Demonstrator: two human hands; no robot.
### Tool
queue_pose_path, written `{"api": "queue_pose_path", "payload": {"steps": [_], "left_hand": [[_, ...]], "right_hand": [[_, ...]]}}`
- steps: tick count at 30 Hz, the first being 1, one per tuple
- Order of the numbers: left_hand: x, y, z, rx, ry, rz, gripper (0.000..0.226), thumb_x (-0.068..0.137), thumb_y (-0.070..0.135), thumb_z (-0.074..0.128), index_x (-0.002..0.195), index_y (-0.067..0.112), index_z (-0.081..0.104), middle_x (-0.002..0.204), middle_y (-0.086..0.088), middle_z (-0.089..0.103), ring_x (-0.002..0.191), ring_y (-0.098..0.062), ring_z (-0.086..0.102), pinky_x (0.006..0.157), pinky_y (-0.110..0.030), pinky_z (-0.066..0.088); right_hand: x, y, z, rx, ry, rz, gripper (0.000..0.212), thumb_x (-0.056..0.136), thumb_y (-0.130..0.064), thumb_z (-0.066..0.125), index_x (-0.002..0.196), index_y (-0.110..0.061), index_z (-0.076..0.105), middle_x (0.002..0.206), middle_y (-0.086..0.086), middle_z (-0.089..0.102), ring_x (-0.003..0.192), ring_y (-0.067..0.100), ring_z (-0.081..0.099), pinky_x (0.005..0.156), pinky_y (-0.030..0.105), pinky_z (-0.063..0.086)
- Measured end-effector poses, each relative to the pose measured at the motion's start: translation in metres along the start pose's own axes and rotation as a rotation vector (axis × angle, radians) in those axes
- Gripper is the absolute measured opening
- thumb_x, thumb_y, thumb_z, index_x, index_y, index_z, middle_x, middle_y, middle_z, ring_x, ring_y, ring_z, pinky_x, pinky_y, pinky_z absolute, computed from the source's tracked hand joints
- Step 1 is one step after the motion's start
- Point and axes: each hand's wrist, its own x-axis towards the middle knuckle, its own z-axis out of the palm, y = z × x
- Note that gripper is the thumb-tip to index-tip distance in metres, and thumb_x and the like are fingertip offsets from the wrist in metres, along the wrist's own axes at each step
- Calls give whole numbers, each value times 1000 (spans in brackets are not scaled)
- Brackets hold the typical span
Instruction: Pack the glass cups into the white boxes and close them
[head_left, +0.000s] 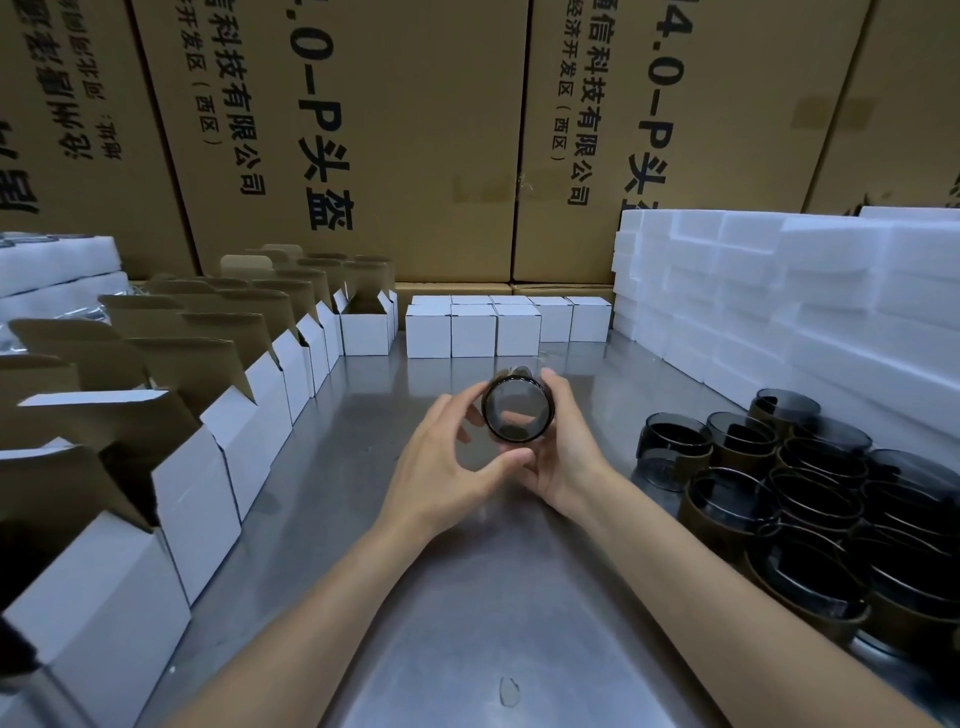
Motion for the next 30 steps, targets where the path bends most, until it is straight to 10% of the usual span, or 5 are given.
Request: {"api": "queue_pose_path", "payload": {"steps": [22, 30], "left_hand": [[-3, 7, -1, 137, 9, 91, 85, 79, 41, 73, 149, 25, 28, 142, 11, 42, 126, -2, 42, 95, -22, 42], [0, 4, -2, -78, 148, -29, 61, 78, 27, 77, 131, 25, 47, 126, 13, 53, 108, 1, 55, 85, -7, 41]], "right_hand": [[-4, 3, -4, 81, -328, -161, 37, 91, -36, 54, 113, -9, 64, 92, 4, 71, 75, 12, 67, 61, 21, 52], [-2, -1, -16, -8, -485, 69, 78, 79, -61, 51, 131, -4, 54, 112, 11, 63, 95, 23, 61, 92, 34, 42]]}}
